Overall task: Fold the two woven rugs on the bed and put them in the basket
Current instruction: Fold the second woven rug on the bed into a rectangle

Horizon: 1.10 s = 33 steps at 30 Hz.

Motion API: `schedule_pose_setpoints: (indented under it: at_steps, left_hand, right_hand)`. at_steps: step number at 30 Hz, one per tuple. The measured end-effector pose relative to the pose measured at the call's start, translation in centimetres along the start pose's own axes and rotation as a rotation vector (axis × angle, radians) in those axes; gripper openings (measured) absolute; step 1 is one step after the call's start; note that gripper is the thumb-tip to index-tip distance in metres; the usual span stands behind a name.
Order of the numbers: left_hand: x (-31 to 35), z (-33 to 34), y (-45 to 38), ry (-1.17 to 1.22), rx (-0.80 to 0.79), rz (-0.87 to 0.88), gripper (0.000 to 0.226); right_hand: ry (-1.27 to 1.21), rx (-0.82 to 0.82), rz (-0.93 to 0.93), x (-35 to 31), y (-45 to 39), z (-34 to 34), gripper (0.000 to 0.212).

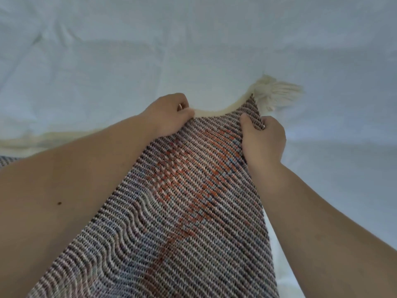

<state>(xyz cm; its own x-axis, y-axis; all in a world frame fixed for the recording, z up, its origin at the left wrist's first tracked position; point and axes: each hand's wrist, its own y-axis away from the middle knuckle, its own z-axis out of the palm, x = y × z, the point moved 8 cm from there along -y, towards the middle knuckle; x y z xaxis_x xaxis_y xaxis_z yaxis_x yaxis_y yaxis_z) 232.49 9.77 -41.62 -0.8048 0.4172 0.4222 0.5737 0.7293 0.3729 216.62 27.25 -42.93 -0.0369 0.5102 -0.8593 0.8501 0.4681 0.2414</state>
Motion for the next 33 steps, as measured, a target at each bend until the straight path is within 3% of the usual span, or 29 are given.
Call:
schedule_pose_setpoints:
  at_steps: [2,4,7,10,12,17,21,25,29,33]
  left_hand:
    - [2.2,0.4,1.0,-0.172,0.106,0.100,0.031]
    - [6.0,1.8,2.6,-0.262,0.213,0.342,0.042]
    - [9.8,5.9,4.0,-0.280,0.121,0.562,0.055]
    - [10.5,8.5,4.0,-0.240,0.014,0.539,0.076]
    - [10.7,9.9,3.9,-0.342,-0.028,0.516,0.082]
    - [10.8,11.5,3.3,-0.456,-0.068,0.471,0.066]
    - [10.4,11.6,3.6,-0.455,-0.041,0.478,0.065]
    - [11.9,10.5,6.4,-0.340,0.015,0.570,0.060]
    - [12.2,9.9,10.9,-0.229,0.070,0.679,0.054]
    - [11.8,10.0,13.6,-0.345,0.133,0.736,0.056]
  right_hand:
    - [0.037,-0.024,-0.024,0.0,0.5,0.1,0.028]
    - [0.034,-0.039,-0.036,0.0,0.9,0.0,0.027]
    - [-0.042,-0.023,-0.038,0.5,1.1,-0.8,0.026]
    - [-0.228,-0.071,0.082,2.2,1.9,-1.5,0.015]
    - [-0.317,-0.176,0.150,2.9,2.8,-1.7,0.021]
    - [-0.188,-0.327,0.166,4.6,5.6,-3.3,0.053]
    - [-0.093,-0.379,0.075,5.7,7.8,-3.3,0.035]
    - [-0.054,-0.279,-0.051,5.2,7.6,-4.7,0.004]
    - [-0.116,-0.252,-0.097,4.9,8.2,-5.8,0.006]
    - [-0.030,-0.331,-0.171,5.0,9.0,-5.3,0.025]
